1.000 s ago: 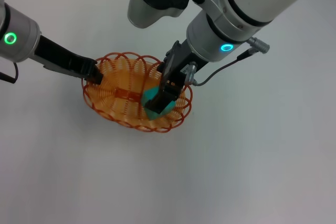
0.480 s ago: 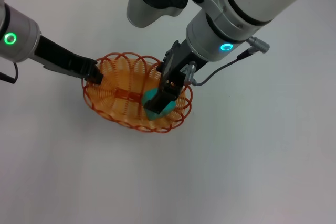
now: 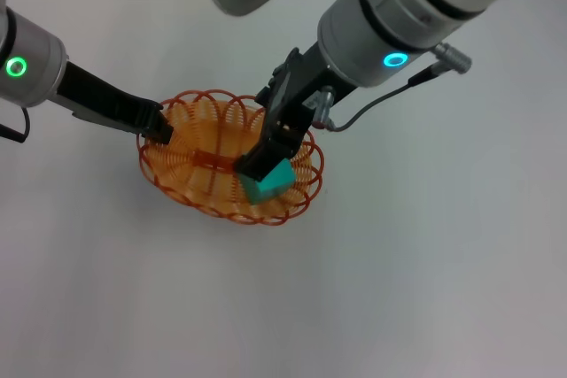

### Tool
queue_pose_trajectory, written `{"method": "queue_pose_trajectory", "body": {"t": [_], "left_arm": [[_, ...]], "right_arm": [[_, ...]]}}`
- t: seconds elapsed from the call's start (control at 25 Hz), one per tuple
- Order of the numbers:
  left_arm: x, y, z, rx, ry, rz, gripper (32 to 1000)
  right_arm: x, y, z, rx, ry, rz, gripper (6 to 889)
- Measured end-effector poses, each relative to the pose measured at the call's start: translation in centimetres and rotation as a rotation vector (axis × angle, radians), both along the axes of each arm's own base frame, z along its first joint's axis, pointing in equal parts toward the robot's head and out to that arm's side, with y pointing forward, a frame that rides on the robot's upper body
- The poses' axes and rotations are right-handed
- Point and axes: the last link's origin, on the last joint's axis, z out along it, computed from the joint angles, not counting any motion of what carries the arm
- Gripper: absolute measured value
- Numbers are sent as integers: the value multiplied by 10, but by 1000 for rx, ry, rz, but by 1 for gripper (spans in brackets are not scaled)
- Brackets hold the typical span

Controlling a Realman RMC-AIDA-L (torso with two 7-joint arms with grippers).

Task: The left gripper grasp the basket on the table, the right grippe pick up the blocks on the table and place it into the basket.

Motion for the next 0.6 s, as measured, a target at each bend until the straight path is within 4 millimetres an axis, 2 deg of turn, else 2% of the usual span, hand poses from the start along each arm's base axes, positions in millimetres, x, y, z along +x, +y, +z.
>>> {"method": "queue_pose_trajectory", "body": {"t": [0.28,0.6], "left_arm": [[-1,0,0,6,-1,1,77],[-2,0,0,6,-2,4,77]], "right_arm": [[-4,-12,18,23,31,5,882],[-3,-14,37,55,71,-6,882]]}}
